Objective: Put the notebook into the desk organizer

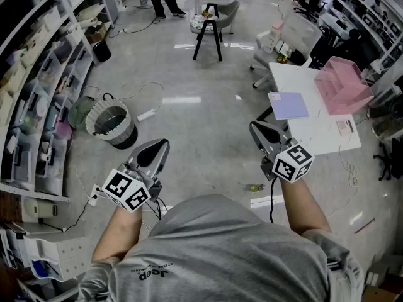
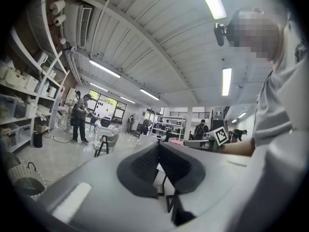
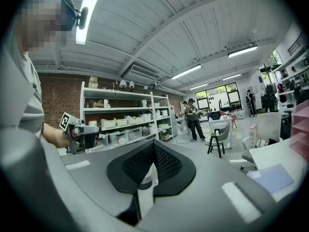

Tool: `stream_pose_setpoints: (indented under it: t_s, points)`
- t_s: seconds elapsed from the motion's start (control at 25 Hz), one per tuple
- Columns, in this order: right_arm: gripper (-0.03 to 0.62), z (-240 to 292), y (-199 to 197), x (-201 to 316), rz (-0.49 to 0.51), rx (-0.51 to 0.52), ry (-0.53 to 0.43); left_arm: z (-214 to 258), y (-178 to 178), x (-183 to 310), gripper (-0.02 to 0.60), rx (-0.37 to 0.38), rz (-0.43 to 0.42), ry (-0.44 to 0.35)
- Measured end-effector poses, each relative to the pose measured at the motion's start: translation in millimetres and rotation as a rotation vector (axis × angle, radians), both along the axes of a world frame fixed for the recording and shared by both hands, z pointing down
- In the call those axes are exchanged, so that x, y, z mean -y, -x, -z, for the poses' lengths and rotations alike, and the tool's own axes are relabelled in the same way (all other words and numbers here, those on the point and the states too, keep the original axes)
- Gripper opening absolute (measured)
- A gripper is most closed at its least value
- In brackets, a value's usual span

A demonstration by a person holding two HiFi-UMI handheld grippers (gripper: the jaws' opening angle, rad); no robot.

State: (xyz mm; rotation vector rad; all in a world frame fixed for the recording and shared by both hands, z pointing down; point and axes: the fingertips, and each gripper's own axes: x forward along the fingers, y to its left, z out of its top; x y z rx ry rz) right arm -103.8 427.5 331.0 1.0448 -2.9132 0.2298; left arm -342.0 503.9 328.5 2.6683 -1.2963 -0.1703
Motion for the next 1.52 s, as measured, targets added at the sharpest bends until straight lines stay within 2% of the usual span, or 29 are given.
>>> stream_pose_setpoints:
  t_s: [0.4,0.6,0.64,0.68,0.72,0.8,0.84,1.28,1.52]
  points:
    - [0.000,7.4,-1.3,5.2,0.001,-0.018,-0.030,5.2,0.6,5.4,0.058,0.010,0.018,0.004]
    - [0.003,18.9,3.1,-1.7,0.074,0.037,-0.043,4.0,-5.0,5.7,0.058,0.015,0.018,-0.002]
    - [0.068,20.8,3.9,-2.8,0.096,0.049,-0.042,4.5,-7.8,6.2,0.058,0.015,0.022,0.001]
    - [0.212,21.4,4.5,-3.1,0.118,0.058,-0.038,4.8,-10.6,6.7,0.058,0.015,0.026,0.003]
    - [0.283,21.5,4.0,-2.5,0.132,0.063,-0.035,5.0,-13.6,7.2,0.058,0.016,0.029,0.004]
    - [0.373,22.3,0.2,-0.7,0.138,0.060,-0.034,6.3,-21.0,7.7,0.058,0.019,0.036,0.009]
    - [0.384,22.6,-3.2,0.0,0.140,0.057,-0.035,7.0,-25.7,7.9,0.058,0.021,0.039,0.010]
    - [0.385,27.6,-67.1,20.3,0.184,0.052,-0.048,11.4,-94.8,27.5,0.058,0.026,0.062,0.006]
    - [0.385,24.3,-82.5,47.6,0.182,0.055,-0.040,7.0,-111.3,51.0,0.058,0.027,0.056,0.019]
